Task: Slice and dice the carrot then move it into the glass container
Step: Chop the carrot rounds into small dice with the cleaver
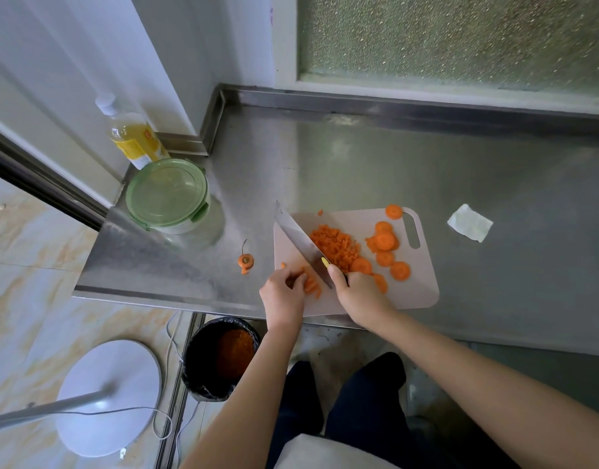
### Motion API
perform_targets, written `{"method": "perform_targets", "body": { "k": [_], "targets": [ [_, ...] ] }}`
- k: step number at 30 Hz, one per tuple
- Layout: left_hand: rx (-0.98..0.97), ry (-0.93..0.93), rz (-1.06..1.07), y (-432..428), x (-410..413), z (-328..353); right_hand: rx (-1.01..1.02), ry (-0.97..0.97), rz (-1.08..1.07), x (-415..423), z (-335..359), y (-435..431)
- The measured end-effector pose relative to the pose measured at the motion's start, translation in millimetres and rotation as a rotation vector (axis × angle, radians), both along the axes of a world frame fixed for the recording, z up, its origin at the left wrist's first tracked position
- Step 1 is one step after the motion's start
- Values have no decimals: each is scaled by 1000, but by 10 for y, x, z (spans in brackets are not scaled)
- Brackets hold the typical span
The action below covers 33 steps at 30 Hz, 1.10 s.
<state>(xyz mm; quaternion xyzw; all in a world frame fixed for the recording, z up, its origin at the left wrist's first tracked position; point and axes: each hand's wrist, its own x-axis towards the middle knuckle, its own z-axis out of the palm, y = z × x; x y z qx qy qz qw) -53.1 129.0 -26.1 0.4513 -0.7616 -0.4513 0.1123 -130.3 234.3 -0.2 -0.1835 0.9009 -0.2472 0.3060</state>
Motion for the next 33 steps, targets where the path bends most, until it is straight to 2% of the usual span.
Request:
{"method": "perform_targets", "body": {
  "k": [7, 22, 33],
  "targets": [
    [3, 37, 5, -3, 25, -3, -46, -13, -13, 95, 58, 87],
    [15, -5, 14, -10, 5, -44, -69, -25, -23, 224, 32, 153],
    [17, -5, 6, -3, -17, -30, 69, -24, 20, 168, 112, 52]
  ]
}}
